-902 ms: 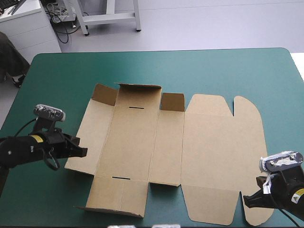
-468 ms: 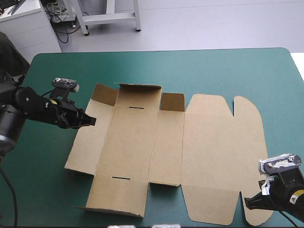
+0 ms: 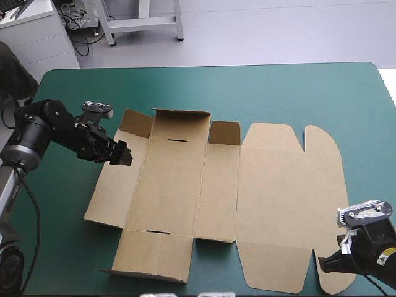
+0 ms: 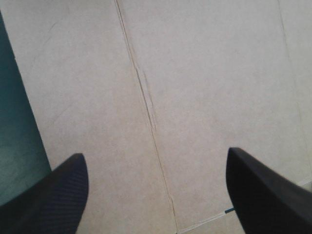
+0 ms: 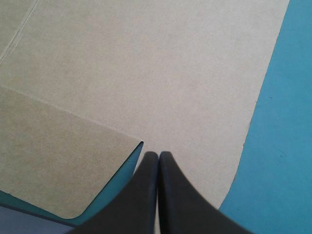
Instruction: Fold the box
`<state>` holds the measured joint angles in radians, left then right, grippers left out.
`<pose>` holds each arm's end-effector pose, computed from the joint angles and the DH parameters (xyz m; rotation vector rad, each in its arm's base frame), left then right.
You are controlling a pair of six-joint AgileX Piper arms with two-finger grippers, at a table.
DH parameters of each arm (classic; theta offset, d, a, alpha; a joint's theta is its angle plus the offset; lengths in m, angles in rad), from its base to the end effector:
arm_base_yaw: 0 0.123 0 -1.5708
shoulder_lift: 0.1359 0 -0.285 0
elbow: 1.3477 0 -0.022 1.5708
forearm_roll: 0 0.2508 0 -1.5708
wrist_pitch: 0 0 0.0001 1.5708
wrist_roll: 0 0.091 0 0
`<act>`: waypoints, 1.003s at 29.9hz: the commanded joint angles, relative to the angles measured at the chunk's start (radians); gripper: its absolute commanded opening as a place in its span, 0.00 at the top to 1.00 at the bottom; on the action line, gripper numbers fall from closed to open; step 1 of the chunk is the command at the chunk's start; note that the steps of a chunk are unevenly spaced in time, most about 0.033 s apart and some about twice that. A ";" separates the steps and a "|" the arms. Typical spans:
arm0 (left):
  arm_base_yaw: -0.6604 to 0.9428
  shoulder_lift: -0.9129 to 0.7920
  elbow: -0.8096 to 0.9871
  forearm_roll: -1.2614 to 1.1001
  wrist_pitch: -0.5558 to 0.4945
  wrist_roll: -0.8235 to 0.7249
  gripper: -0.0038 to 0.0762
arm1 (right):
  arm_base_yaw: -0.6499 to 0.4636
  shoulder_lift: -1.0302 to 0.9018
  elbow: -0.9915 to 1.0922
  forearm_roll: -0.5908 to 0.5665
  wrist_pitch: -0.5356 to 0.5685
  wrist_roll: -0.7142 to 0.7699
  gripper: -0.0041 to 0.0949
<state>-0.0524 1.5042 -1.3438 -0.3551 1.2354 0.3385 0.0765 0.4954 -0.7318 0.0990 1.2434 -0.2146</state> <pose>0.2934 -0.0453 0.3283 0.4430 2.7670 -0.4386 0.0548 0.0127 0.3198 -0.3601 2.4586 0.0717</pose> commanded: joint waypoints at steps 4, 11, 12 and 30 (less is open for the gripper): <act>0.137 0.023 -0.034 -0.100 0.065 0.038 0.25 | -0.008 0.007 -0.021 -0.001 -0.043 -0.004 0.98; 0.364 0.034 -0.034 -0.242 0.065 0.110 0.25 | -0.008 0.007 -0.021 -0.001 -0.045 -0.004 0.98; 0.389 0.037 -0.034 -0.266 0.065 0.117 0.25 | -0.008 0.007 -0.021 -0.001 -0.046 -0.004 0.98; 0.438 0.108 0.230 -0.320 0.071 0.225 0.25 | -0.008 0.007 -0.021 0.001 -0.058 -0.004 0.98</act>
<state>0.3849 1.6518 -1.1207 -0.5922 1.2099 0.5311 0.0765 0.4946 -0.7311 0.0990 1.2325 -0.2146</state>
